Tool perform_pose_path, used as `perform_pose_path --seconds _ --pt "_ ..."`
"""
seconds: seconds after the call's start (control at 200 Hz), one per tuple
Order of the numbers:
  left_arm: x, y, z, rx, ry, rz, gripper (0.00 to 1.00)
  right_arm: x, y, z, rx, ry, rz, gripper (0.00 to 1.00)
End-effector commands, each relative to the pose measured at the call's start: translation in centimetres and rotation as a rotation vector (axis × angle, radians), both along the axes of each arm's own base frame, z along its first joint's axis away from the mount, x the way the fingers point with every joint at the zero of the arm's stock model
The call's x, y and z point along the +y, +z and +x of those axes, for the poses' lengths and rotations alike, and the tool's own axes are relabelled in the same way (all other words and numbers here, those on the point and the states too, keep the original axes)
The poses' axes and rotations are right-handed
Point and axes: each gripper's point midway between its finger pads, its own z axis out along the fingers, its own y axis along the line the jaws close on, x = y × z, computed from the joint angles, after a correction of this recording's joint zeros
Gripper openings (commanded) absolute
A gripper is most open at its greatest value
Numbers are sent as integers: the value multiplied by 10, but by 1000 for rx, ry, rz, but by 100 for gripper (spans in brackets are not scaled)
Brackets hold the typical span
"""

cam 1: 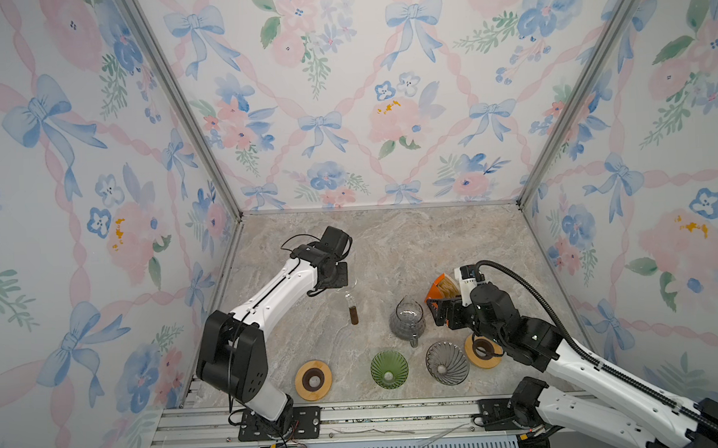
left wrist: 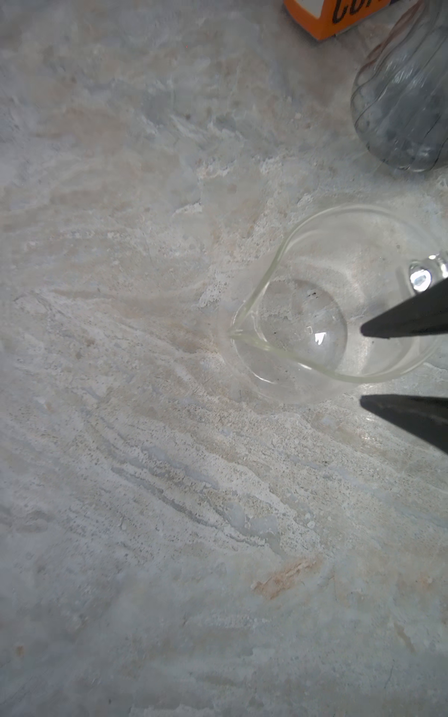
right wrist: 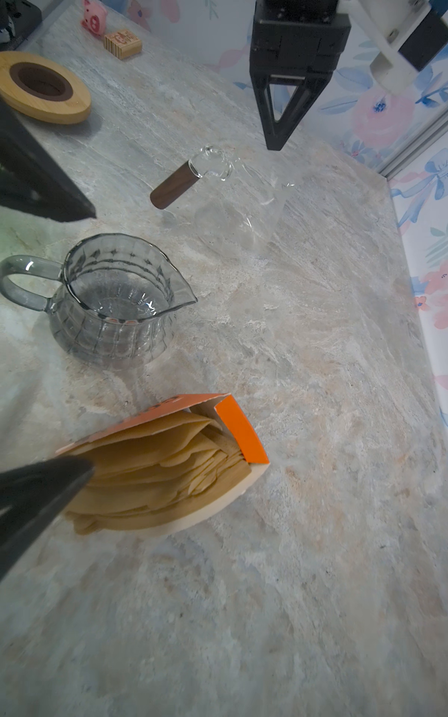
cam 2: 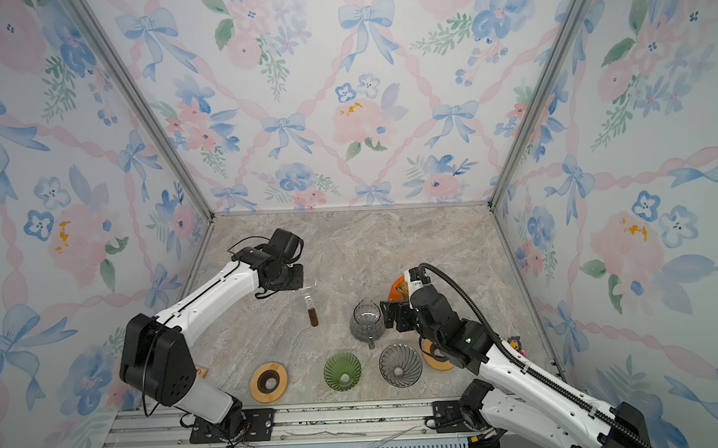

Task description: Place the coffee filter in the dripper

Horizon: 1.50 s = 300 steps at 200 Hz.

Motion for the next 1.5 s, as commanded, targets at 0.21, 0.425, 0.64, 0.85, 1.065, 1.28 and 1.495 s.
perform_pose_path --seconds 0.21,0.425,0.64,0.85,1.065,1.28,1.495 --pt "22 13 -74 17 30 -103 39 31 17 -4 -19 127 22 96" --pt "32 -6 -120 100 89 -130 41 61 21 -12 -16 236 47 96" --pt "29 -35 -163 203 141 -96 46 71 16 -13 -6 262 22 96" --pt "26 -58 -189 274 180 -102 52 71 14 -15 -5 262 30 96" --pt "22 -80 -217 356 196 -81 59 65 8 -18 2 255 20 96" --pt "21 -92 -231 396 219 -54 62 64 6 -17 1 244 14 96" --pt "21 -96 -235 405 228 -52 64 67 4 -17 4 251 24 96"
